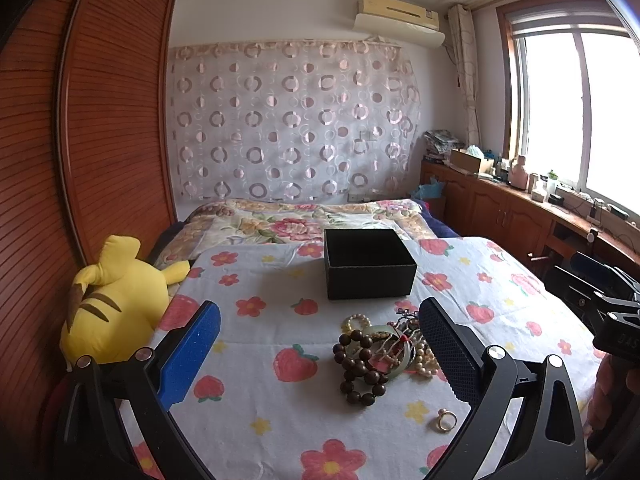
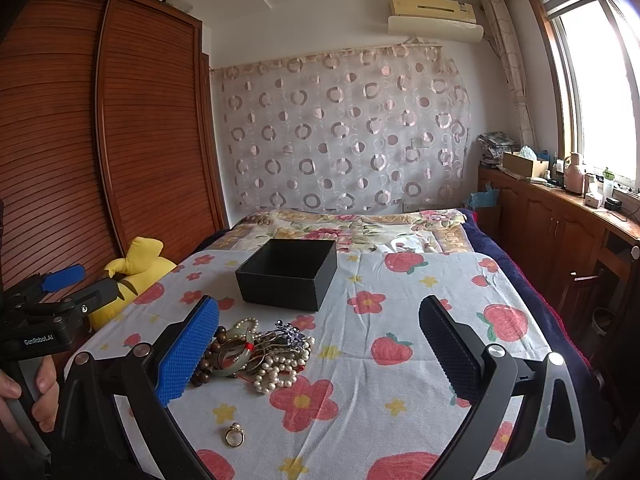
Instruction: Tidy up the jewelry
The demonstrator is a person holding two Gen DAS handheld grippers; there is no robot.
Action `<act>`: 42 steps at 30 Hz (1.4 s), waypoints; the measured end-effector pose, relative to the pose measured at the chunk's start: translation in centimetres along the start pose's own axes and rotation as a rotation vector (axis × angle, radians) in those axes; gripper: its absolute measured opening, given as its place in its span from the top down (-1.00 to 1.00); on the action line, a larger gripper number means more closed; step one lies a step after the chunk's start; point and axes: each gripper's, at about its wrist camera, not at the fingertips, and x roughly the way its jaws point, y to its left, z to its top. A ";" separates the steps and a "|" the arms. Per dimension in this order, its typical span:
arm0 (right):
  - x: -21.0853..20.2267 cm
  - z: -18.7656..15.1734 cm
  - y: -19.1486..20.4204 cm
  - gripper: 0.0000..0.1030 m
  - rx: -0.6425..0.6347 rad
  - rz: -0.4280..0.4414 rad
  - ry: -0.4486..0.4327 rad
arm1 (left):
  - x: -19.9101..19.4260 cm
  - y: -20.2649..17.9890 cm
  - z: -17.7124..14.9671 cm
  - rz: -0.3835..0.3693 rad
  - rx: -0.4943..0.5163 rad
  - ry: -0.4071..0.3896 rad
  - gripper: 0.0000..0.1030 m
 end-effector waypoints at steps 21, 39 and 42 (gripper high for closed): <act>-0.3 0.1 0.0 -0.96 0.000 0.001 -0.002 | -0.3 -0.1 0.6 -0.001 0.001 -0.007 -0.86; -0.5 0.3 0.1 -0.96 -0.001 0.003 -0.004 | -1.2 -1.2 1.7 -0.003 0.001 -0.016 -0.86; -0.6 0.3 0.1 -0.96 0.000 0.004 -0.006 | -1.2 -1.2 1.7 -0.003 0.001 -0.016 -0.86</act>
